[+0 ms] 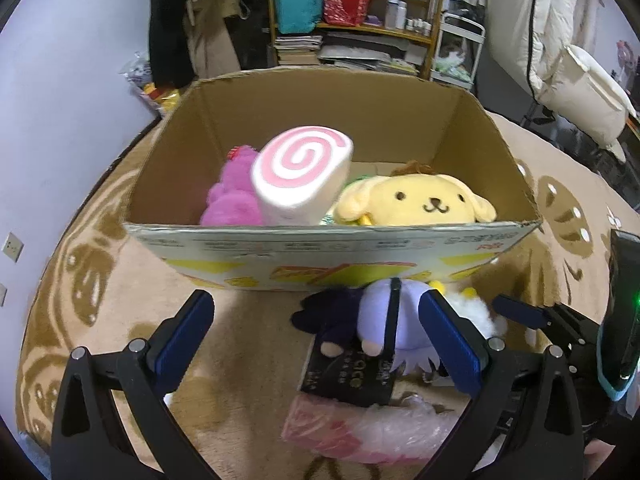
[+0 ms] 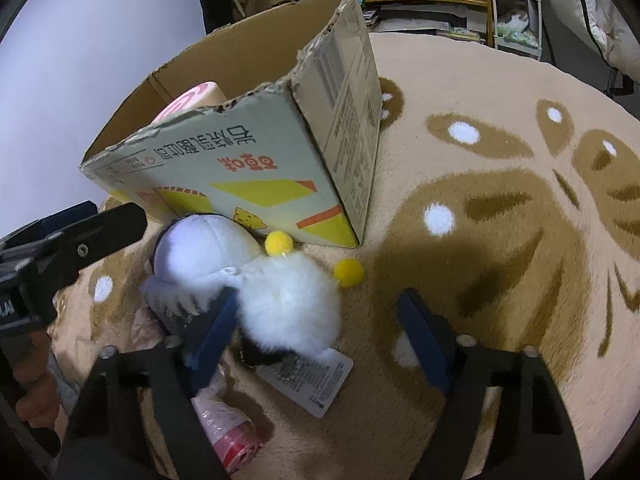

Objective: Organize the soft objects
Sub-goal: 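Grasp the purple-haired doll with the left tool while the right tool grasps the white pom-pom plush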

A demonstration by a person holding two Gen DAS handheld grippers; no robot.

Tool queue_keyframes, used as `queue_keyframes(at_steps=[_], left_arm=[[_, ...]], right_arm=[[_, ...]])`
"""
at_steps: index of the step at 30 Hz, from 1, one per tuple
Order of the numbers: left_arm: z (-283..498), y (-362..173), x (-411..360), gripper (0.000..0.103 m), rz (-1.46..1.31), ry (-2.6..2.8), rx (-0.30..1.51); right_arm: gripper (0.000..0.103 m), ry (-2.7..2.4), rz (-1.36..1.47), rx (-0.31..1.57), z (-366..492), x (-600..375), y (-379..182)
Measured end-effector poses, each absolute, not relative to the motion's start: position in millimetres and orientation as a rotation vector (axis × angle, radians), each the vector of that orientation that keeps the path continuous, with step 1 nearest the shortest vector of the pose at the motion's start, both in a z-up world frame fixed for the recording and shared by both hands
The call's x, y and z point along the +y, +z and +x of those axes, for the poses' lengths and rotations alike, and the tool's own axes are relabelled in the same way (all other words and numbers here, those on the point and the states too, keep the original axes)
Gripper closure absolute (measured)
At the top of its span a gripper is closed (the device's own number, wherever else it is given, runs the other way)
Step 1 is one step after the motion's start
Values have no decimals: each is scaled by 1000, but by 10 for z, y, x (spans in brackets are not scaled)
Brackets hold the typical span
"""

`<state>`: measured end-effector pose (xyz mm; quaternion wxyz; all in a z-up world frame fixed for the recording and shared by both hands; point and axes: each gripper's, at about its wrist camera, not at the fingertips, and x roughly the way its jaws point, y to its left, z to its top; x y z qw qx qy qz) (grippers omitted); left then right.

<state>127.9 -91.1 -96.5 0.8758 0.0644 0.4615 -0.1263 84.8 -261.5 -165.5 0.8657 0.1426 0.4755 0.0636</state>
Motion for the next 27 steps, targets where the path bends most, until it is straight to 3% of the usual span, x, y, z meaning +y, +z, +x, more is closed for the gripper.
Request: queue_keyframes(at_steps=[3,5,19,27], left_arm=[[1291,-1004,-993,2,148,-289,973],[1304,-1027,-1049,2,163,-302,977],[1368,-1206,-1409,2,239,-369,1038],[1427,-1327,-1454,2,229,-371,1093]], right_arm=[[30,148,296,998,871,-2601,-1659],[41,170,290,1003,877,-2572,-1665],[36,180,288,1025,856,-2434,-1724],[39,166,178,1035,900,-2238,-1795]])
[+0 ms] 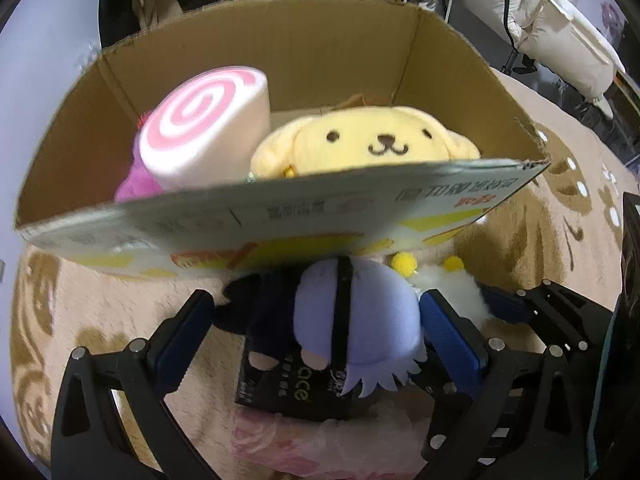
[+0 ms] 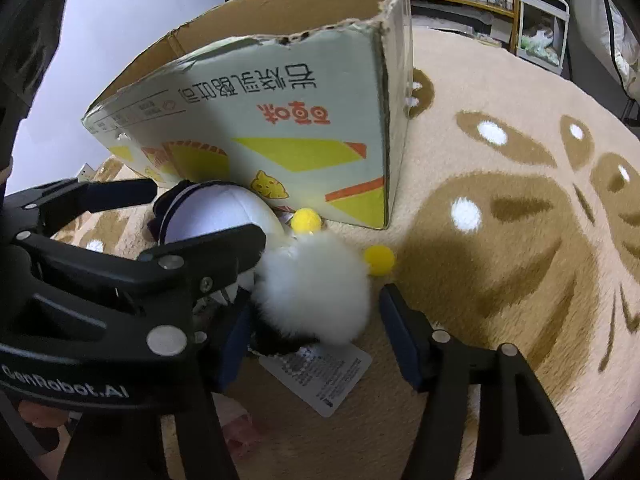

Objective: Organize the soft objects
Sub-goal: 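Grasp the purple-haired doll with the left tool while the right tool grasps the white pom-pom plush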

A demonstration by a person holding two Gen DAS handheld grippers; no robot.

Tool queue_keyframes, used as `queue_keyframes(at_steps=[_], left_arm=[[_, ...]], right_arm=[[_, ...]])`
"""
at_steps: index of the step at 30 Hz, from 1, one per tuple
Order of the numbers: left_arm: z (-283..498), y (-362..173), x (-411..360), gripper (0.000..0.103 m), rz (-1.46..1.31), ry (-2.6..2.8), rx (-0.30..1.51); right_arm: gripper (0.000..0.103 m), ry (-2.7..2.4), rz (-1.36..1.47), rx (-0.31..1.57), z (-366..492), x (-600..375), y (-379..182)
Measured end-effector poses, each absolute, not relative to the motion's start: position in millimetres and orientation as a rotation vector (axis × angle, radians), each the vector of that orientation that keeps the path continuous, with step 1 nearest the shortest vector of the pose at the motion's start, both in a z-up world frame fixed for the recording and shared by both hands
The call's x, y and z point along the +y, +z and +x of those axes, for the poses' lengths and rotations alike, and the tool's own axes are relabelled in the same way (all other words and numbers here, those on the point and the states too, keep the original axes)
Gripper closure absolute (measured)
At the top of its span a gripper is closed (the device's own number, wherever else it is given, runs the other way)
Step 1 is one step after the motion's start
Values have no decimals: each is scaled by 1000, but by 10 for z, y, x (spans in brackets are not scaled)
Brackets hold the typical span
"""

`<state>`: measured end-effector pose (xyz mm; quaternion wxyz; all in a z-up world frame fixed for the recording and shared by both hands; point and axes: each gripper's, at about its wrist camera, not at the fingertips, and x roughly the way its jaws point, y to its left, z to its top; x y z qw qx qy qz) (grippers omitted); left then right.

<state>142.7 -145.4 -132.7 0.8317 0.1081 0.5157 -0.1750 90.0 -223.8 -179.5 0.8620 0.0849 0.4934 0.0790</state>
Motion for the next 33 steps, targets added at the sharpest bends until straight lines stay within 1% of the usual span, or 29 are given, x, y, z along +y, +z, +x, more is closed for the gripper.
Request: queue_keyframes(at_steps=[4,7,15,16,18,19,20,21,23,24,33], left_arm=[[1457,-1376,-1409,6,180,-377,1132],[1453,-1370,-1402,9,180,-390,1129],[1389,-1346,-1425,20,212,-396,1123],[1354,-1343,-1407,21,208,-395,1125],[1337,-1337,-1379,22,193,-396,1132],[1330,-1337,-1360,25,186,-396,1136],[1330,-1336,-1331,34,177,-397,1138],[1332,-1337,-1299,38,169,-398,1140],[1312,-1318,-1248,44,146,-416,1142],[1301,-1299,-1228,52,135,-416,1145],[1224,-1278,-1099,52,114,-427,1147]], right_arm=[[55,148,178,1030,910,-2236,-1811],[60,149,198,1030,1008,-2350,-1794],[62,152,195,1016,950,-2442,-1727],[65,151,197,1014,945,-2450,-1719],[66,147,202,1011,890,-2488,-1706],[67,146,203,1010,879,-2525,-1687],[67,146,208,1008,870,-2536,-1676],[67,146,211,1005,857,-2543,-1668],[67,146,219,997,839,-2557,-1640],[67,146,221,995,820,-2569,-1634],[67,147,230,979,716,-2629,-1544]])
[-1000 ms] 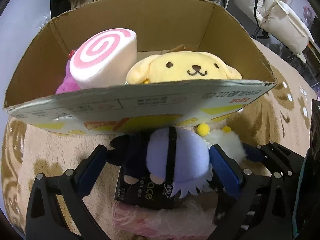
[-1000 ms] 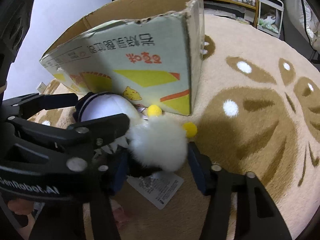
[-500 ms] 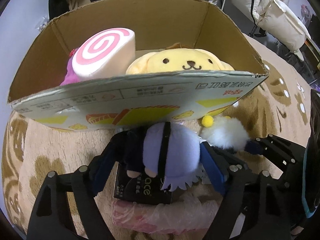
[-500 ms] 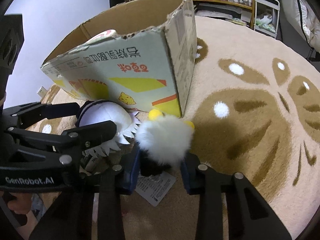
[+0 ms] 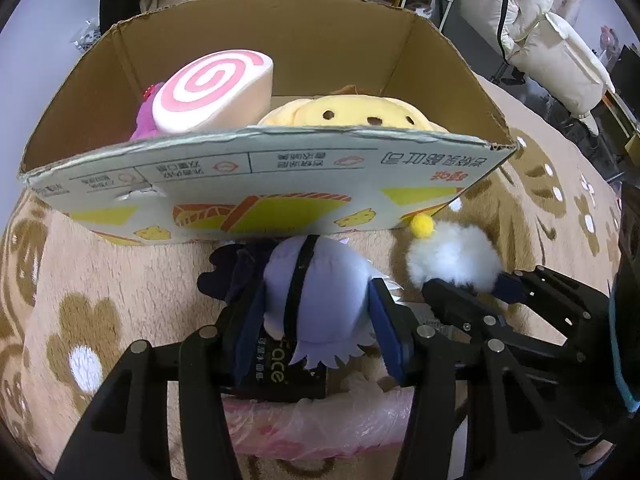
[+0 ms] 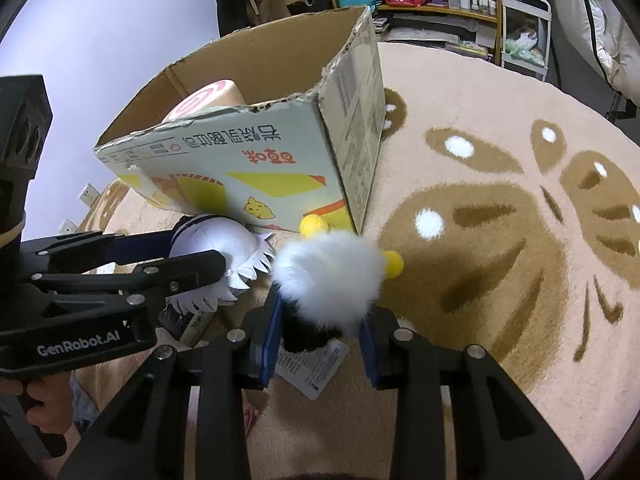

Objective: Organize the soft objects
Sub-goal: 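Lift both plushes and carry them over the box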

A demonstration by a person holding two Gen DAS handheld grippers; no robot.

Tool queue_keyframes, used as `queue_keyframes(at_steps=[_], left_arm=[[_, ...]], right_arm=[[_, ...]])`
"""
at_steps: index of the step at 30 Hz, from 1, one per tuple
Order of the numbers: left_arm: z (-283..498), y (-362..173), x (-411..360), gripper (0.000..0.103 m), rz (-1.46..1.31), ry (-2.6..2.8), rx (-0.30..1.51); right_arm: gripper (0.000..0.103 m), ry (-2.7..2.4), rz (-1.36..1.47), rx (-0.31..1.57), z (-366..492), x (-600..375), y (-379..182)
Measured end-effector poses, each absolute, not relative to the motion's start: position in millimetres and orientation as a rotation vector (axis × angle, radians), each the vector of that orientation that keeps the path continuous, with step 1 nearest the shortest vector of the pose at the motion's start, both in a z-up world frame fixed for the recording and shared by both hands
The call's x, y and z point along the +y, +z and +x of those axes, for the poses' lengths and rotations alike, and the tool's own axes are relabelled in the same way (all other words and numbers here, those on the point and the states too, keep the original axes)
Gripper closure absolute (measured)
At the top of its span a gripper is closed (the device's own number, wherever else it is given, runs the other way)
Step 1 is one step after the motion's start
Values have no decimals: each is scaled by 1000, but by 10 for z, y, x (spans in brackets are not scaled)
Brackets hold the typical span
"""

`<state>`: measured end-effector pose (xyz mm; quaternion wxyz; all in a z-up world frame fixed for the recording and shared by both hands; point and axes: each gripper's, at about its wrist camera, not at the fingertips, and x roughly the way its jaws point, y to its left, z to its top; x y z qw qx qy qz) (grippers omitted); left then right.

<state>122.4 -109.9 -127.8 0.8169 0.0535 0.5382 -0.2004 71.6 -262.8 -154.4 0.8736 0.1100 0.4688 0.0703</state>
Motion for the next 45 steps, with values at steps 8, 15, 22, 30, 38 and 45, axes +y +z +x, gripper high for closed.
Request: queue_keyframes(at_steps=[8,15,22,30,38,45], left_arm=[[1145,-1307,-1291,59,164,-400,1116],[1083,-1200,-1161,59,141,-366,1072],[987,-993,-955,59,119,-315,1008],[803,-678,-763,59,124,-256,899],[650,-306,-704,59,154,-219,755],[675,6,-693,59,136,-200,650]], right_arm=[[67,143,248,968,705,-2653,-1493],[68,164,265,932,662,-2670,-1387],[68,189,269,877,574,-2631,-1194],[68,200,260,798,435,-2598,-902],[68,228,260,683,344,-2564,-453],[68,236,249,639,435,-2513,-253]])
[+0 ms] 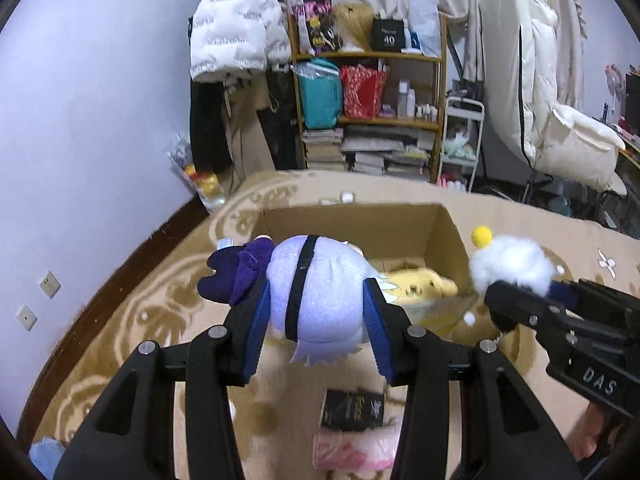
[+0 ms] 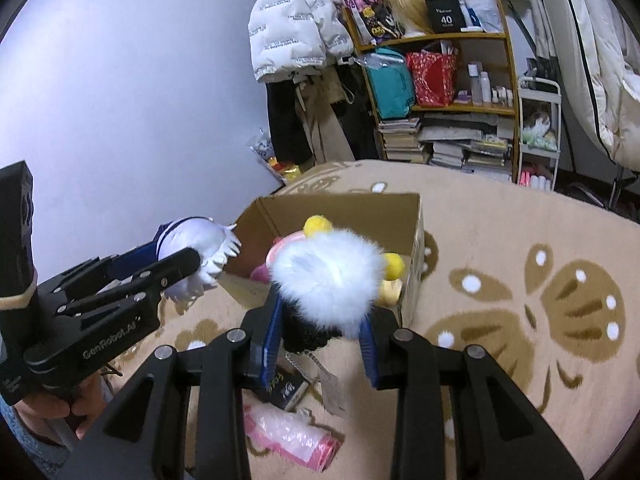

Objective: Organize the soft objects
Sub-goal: 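Lift both plushes and carry them over the box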

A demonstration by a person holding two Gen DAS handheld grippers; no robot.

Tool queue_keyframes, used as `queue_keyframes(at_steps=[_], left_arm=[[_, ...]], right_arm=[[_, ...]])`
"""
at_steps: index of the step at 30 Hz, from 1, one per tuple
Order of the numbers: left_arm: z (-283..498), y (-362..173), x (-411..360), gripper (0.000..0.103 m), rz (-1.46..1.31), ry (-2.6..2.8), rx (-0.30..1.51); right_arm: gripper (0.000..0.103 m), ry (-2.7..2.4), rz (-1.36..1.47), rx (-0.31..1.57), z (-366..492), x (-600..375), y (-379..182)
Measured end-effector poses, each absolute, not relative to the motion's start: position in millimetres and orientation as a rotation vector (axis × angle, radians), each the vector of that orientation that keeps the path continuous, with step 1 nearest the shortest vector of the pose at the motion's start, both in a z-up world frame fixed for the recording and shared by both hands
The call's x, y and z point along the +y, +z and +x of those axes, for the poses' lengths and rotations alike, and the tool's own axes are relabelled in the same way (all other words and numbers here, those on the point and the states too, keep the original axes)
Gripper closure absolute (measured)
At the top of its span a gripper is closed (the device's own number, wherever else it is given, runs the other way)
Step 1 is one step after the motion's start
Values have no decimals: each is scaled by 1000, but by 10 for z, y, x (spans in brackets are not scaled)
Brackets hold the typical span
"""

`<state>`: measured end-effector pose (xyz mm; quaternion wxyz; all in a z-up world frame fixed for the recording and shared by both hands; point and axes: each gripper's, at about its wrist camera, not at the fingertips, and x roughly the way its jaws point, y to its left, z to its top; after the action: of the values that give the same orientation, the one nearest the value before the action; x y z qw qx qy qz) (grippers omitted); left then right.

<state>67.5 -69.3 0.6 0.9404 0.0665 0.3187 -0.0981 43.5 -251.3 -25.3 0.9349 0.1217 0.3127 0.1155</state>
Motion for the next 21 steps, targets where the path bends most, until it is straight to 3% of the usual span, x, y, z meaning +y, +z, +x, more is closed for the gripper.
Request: queue_keyframes(at_steps=[14,21], left_arm=[[1151,198,-754,58,164,-193,584],[1429,151,-735,58,174,-201,587]], right_arm=[[68,266,187,557,885,-2414,162],[68,267,170,572,1160,-2352,94]])
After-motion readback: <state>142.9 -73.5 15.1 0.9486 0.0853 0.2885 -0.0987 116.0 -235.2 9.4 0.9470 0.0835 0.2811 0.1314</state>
